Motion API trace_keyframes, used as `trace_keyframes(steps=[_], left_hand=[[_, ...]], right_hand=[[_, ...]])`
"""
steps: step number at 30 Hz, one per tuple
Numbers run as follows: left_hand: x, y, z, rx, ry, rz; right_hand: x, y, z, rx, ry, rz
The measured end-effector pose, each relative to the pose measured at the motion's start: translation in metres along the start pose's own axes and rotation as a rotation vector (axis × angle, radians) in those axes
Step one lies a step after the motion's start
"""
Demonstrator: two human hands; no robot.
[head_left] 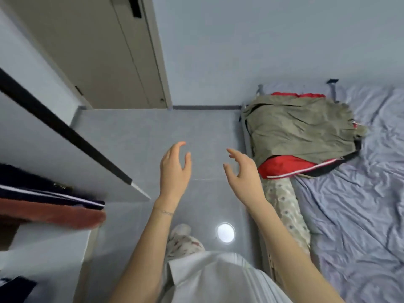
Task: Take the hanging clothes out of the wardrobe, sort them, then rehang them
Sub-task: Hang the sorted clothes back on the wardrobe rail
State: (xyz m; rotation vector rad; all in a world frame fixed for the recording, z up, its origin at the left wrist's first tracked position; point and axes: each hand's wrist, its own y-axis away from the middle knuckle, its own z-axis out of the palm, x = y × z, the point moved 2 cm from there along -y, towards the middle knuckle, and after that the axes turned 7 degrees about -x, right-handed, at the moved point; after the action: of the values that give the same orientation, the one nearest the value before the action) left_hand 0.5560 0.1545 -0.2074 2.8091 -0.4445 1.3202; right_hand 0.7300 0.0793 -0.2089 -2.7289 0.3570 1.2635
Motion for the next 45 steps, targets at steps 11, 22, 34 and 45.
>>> trace_keyframes(steps=[11,22,34,45], left_hand=[[0.134,-0.1,0.205,-0.405,0.05,0.284],[0.224,-0.268,0.389,-0.724,0.017,0.461],[0.282,-0.39,0.539,-0.923,-0.077,0.54],[0.325,-0.429,0.67,-0.985,-0.144,0.547]], right_hand=[[0.155,-0.004,-0.149,0.377,-0.037,0.36],[0.286,-0.144,-0.257,0.521,-0.022,0.659],[0.39,-0.22,-0.335,0.601,0.023,0.862],[0.513,-0.251,-0.382,0.507,-0.041,0.983]])
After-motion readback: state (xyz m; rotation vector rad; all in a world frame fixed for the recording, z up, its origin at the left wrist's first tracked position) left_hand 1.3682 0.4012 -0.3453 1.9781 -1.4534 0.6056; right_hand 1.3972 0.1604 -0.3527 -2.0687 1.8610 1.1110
